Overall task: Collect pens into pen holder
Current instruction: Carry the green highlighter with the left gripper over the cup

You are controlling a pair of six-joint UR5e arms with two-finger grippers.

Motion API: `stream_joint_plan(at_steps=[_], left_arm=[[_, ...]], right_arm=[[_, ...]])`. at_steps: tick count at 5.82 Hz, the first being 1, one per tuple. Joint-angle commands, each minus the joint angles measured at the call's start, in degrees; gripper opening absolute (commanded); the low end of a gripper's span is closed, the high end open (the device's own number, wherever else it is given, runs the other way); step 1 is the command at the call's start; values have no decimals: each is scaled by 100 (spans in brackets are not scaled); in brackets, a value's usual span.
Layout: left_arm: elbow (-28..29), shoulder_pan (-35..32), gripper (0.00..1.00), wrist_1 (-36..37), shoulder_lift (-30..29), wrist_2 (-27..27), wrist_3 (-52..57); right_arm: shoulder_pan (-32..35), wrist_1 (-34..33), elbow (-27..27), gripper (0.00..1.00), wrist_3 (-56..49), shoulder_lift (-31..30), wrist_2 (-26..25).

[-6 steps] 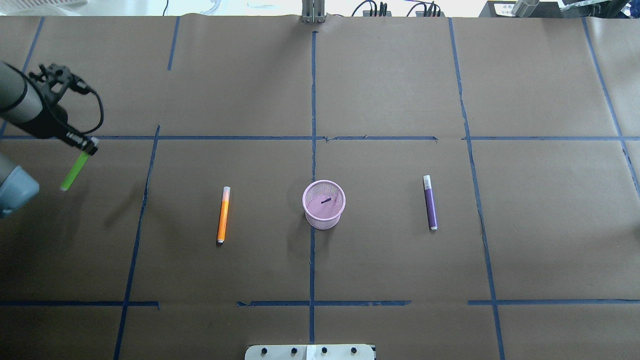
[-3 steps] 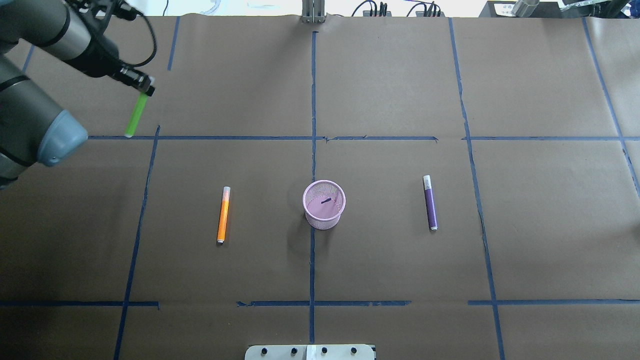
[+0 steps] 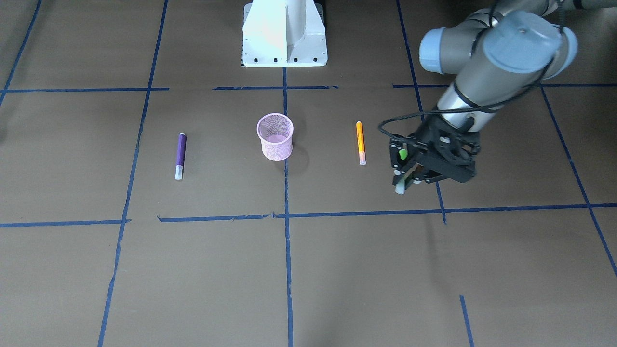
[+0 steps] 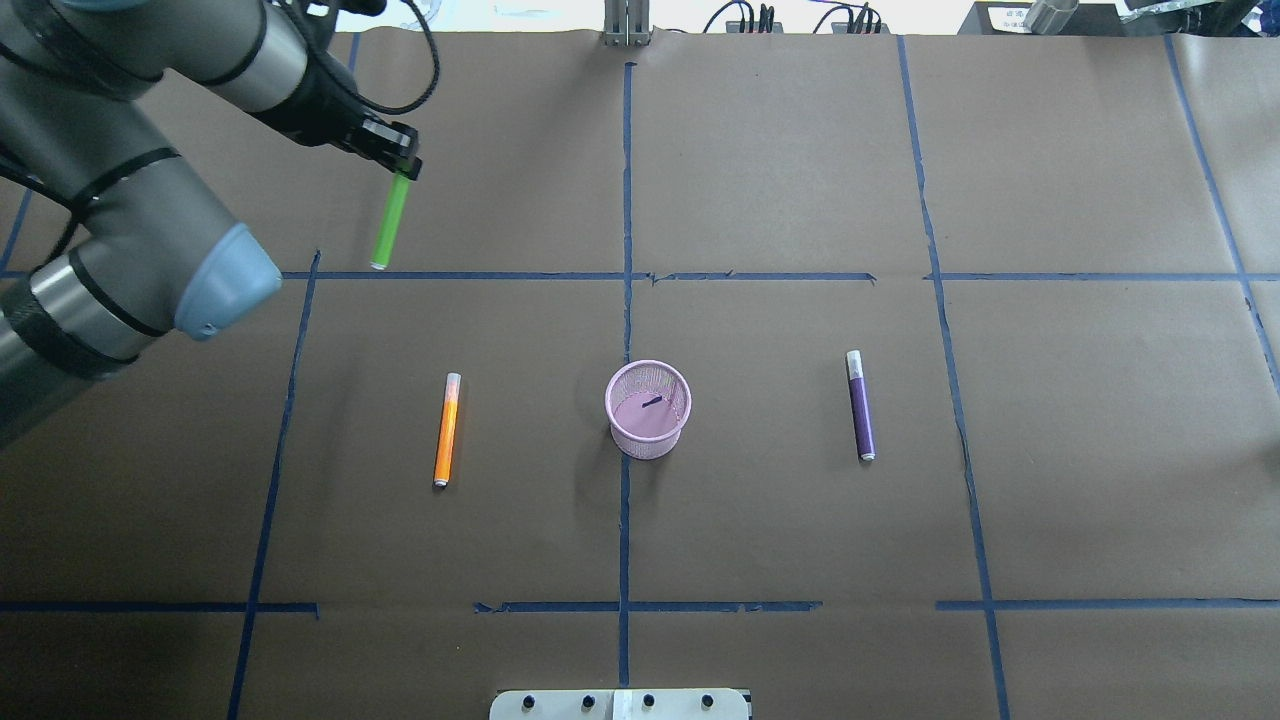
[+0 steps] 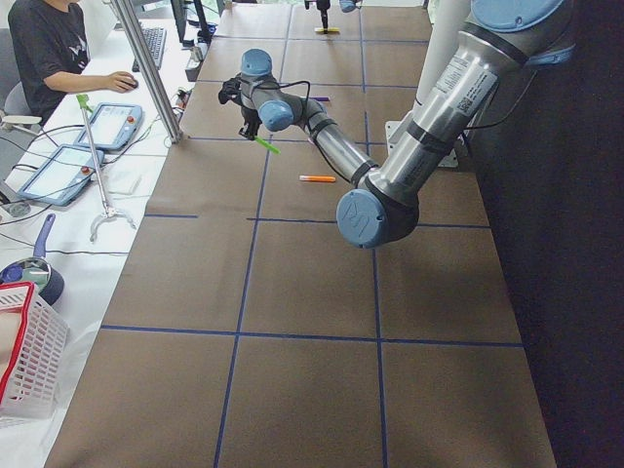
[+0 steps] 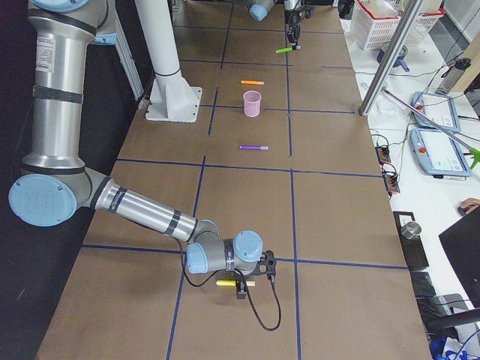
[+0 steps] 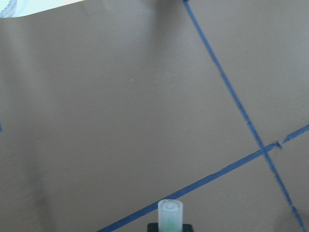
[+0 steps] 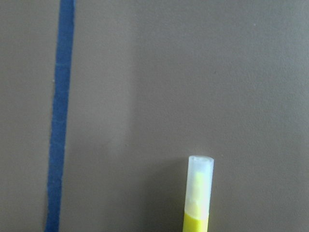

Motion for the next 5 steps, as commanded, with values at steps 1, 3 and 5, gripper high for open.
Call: stream_joint_plan(at_steps=[1, 3, 5], left_arm=[[-1, 527, 0, -198, -343, 723, -164], [42, 1450, 0, -1521, -389, 1981, -645], [-10, 1724, 0, -2499, -424, 2037, -1288]], right_arm=[[9, 128, -36, 100, 6, 0, 0], [9, 128, -1, 100, 6, 0, 0], [9, 136, 8, 100, 15, -9, 0]])
